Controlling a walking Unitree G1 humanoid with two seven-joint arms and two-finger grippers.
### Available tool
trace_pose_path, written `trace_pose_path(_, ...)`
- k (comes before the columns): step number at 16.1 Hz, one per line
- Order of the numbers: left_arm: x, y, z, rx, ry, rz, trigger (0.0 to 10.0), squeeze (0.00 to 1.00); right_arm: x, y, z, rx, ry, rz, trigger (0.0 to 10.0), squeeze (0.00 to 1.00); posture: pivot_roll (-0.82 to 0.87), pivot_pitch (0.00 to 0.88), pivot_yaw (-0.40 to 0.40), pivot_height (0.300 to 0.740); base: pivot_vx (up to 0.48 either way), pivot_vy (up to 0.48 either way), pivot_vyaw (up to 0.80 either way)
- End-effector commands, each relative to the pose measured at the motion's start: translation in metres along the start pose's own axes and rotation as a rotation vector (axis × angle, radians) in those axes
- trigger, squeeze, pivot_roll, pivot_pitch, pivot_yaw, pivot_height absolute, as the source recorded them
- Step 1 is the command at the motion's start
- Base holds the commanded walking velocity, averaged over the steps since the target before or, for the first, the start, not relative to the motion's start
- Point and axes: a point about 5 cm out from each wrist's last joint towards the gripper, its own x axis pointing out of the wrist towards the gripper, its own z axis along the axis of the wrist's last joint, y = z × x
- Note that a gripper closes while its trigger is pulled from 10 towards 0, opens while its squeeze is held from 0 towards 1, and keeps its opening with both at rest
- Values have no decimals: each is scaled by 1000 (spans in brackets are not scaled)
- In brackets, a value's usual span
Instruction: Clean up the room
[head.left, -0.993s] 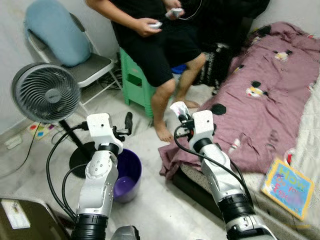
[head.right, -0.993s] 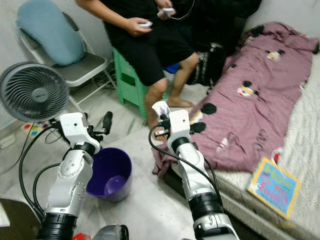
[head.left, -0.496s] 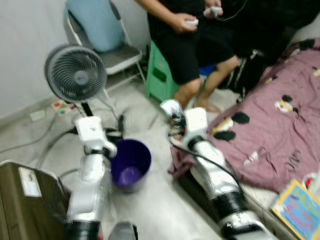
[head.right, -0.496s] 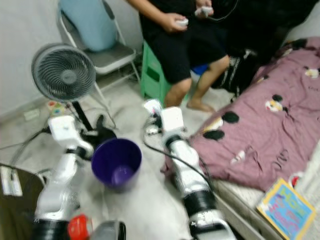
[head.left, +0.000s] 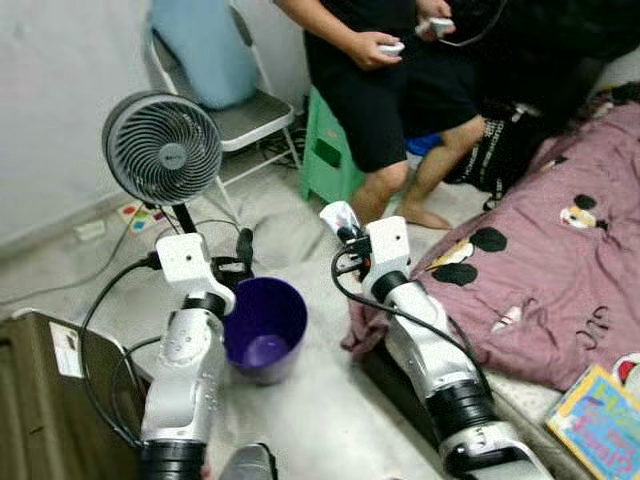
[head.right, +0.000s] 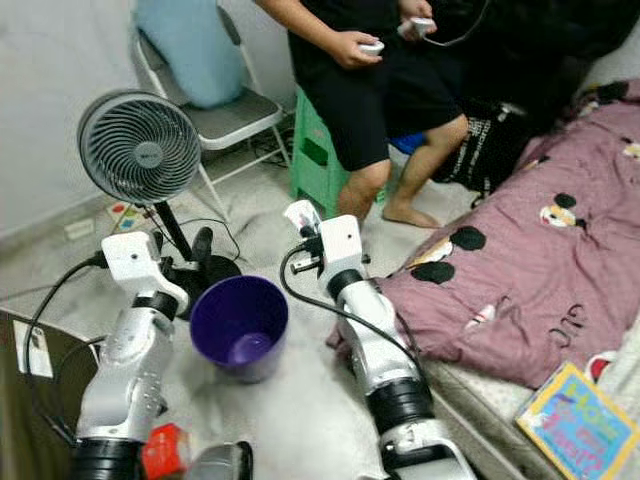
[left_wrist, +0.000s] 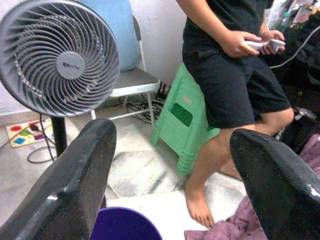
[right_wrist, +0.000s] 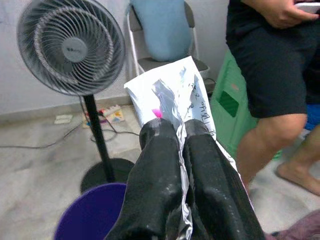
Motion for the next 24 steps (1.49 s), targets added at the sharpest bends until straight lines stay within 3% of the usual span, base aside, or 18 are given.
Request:
trace_pose_path(1, -3, 10, 1, 54, 2, 20, 10000, 0, 2, 3, 1, 3, -1, 10, 10000, 0, 42, 24, 4, 740, 0, 0, 0)
trace_pose_path(4, -9, 28, 2, 107, 3, 86, 10000, 0, 1, -1, 4, 0, -18, -12, 10000, 0, 44, 23, 5, 740, 0, 0, 533)
trace_pose_path(8, -22, 39, 2, 167, 3, 55, 10000, 0, -4, -6, 4, 2, -18, -27, 10000, 0, 45, 32, 1, 740, 0, 0, 584)
trace_pose_path(13, -18, 27, 6, 107, -30, 4, 10000, 0, -2, -6, 4, -2, -10, -22, 10000, 0, 41, 38, -6, 740, 51, 0, 0)
trace_pose_path(24, -15, 26, 7, 87, -30, -10, 10000, 0, 0, -6, 5, -1, -4, -27, 10000, 0, 38, 41, 2, 740, 373, 0, 0)
